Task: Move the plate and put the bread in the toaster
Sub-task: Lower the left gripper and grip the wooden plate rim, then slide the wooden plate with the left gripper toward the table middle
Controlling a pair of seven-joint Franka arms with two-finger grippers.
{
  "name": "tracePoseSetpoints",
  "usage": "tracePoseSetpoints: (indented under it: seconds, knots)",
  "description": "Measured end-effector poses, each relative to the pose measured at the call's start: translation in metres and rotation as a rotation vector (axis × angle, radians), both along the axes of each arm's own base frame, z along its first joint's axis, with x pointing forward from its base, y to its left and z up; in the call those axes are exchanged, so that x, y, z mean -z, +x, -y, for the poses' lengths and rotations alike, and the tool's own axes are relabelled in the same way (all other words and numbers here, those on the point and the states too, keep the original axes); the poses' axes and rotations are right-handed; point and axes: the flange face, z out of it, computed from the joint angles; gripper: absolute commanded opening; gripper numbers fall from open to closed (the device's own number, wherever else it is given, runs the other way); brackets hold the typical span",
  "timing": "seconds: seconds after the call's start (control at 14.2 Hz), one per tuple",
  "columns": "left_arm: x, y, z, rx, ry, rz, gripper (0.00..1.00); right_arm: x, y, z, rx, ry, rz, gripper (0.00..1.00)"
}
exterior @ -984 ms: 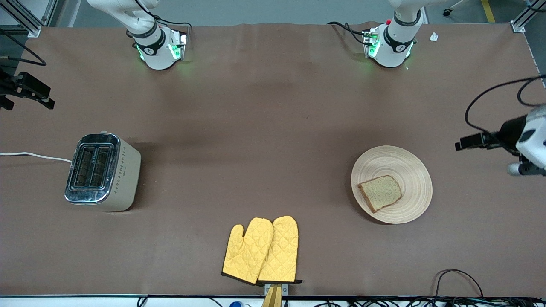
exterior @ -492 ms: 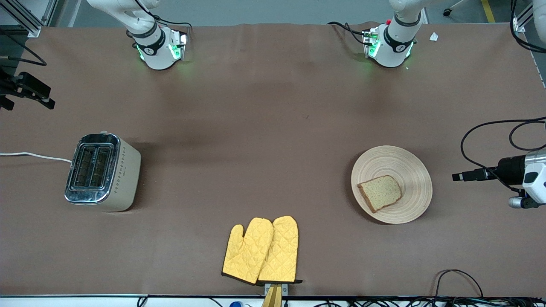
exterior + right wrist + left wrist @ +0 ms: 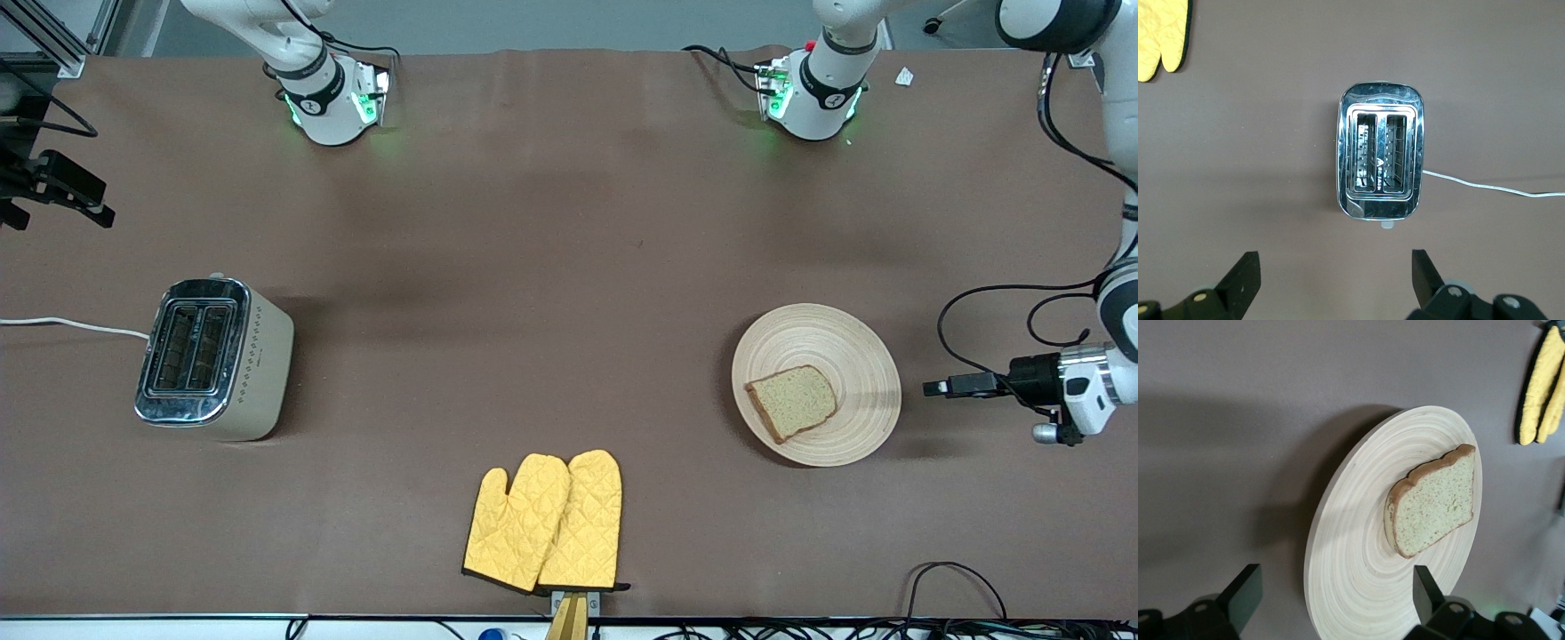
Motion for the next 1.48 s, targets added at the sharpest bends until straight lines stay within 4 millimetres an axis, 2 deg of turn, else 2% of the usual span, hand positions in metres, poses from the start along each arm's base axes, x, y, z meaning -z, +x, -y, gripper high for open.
tracePoseSetpoints:
  seconds: [0.14,0.35,0.42,0.63,0.77,1.19,1.34,1.48]
  knots:
    - [0.031,-0.005,0.000,0.041,-0.043,0.020,0.63,0.000,0.000,0.000,0.000,0.000,0.000,1.00]
    - [0.063,-0.011,0.003,0.107,-0.078,0.051,0.55,0.000,0.000,0.000,-0.001,0.000,0.000,1.00]
    - [0.071,-0.013,0.004,0.118,-0.085,0.052,0.47,0.000,0.000,0.000,-0.001,0.000,0.000,1.00]
    - [0.080,-0.015,0.005,0.128,-0.096,0.053,0.17,0.000,0.000,0.000,-0.001,0.000,0.000,1.00]
    - [0.079,-0.013,0.007,0.143,-0.100,0.069,0.01,0.000,0.000,0.000,-0.001,0.000,0.000,1.00]
    - [0.067,-0.008,0.014,0.162,-0.133,0.093,0.00,0.000,0.000,0.000,-0.001,0.000,0.000,1.00]
    - [0.064,-0.003,0.030,0.181,-0.152,0.104,0.00,0.000,0.000,0.000,-0.001,0.000,0.000,1.00]
    - [0.059,0.003,0.055,0.209,-0.181,0.119,0.01,0.000,0.000,0.000,-0.001,0.000,0.000,1.00]
